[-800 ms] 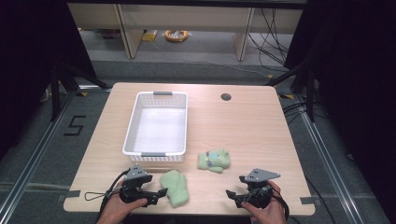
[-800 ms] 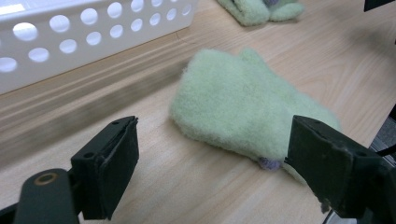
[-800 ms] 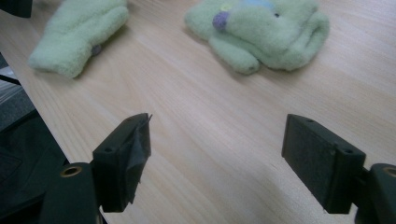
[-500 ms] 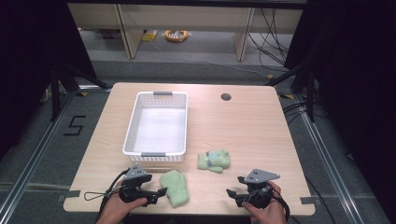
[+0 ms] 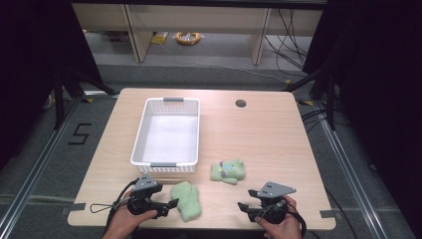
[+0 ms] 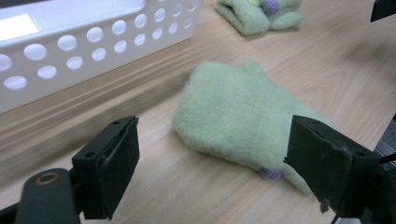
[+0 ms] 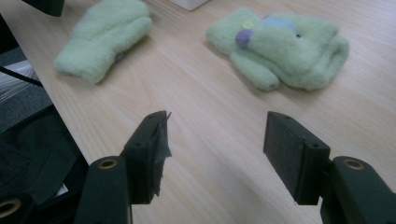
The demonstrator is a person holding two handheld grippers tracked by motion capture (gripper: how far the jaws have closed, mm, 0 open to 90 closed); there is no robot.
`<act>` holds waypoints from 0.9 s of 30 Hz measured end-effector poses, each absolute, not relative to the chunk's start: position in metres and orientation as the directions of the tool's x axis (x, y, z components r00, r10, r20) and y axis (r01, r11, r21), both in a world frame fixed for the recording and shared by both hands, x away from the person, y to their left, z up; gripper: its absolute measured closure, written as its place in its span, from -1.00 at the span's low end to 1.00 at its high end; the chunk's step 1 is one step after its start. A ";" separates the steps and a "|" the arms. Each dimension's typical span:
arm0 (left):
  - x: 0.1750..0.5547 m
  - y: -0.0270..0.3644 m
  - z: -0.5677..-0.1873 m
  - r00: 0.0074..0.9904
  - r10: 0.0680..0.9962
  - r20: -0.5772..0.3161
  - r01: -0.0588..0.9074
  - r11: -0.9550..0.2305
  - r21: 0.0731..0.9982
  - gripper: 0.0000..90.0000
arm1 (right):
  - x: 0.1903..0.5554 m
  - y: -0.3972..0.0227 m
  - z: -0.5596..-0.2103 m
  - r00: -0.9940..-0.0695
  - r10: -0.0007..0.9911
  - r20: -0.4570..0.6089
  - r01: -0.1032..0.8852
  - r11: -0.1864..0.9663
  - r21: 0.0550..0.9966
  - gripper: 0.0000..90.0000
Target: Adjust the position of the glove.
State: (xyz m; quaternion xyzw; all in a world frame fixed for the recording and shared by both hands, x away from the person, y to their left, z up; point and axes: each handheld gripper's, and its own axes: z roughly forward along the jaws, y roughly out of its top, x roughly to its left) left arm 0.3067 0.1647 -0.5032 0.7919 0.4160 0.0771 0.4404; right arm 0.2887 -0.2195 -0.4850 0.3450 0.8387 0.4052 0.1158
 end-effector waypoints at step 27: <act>0.330 0.144 -0.494 0.698 0.672 -0.247 0.574 -0.319 0.754 -0.27 | 0.289 -0.135 -0.487 -0.838 0.531 0.128 0.422 0.482 0.768 0.26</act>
